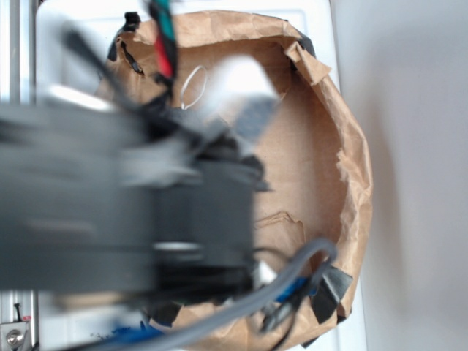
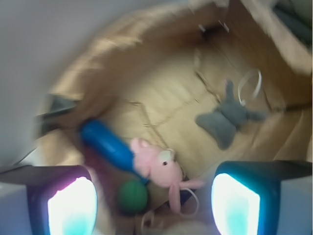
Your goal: Grab the gray animal.
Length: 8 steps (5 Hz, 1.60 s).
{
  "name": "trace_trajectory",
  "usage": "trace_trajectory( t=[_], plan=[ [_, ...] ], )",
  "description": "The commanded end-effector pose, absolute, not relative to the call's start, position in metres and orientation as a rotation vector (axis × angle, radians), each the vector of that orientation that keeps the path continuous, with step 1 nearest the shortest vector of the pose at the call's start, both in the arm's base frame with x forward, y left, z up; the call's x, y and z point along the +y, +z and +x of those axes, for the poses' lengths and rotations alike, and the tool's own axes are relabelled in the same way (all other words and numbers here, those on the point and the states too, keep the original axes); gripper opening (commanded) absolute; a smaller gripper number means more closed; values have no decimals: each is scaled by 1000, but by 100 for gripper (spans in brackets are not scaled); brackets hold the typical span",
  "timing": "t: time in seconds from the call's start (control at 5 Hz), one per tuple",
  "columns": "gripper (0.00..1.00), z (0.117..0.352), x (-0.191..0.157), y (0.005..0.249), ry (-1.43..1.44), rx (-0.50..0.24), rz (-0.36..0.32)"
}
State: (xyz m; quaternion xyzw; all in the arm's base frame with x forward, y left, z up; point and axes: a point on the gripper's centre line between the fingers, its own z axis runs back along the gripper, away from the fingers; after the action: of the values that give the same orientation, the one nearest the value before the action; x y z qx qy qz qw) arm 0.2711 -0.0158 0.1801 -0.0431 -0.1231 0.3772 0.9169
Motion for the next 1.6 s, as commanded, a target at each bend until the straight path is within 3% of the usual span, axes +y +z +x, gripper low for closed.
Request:
trace_trajectory(
  t=[0.0, 0.4, 0.6, 1.0, 1.4],
  plan=[
    [100, 279, 13, 142, 943, -254, -18],
    [100, 277, 52, 101, 951, -363, 69],
    [100, 277, 69, 90, 908, -346, 87],
    [100, 254, 96, 93, 880, -288, 140],
    [100, 245, 104, 71, 912, -339, 193]
  ],
)
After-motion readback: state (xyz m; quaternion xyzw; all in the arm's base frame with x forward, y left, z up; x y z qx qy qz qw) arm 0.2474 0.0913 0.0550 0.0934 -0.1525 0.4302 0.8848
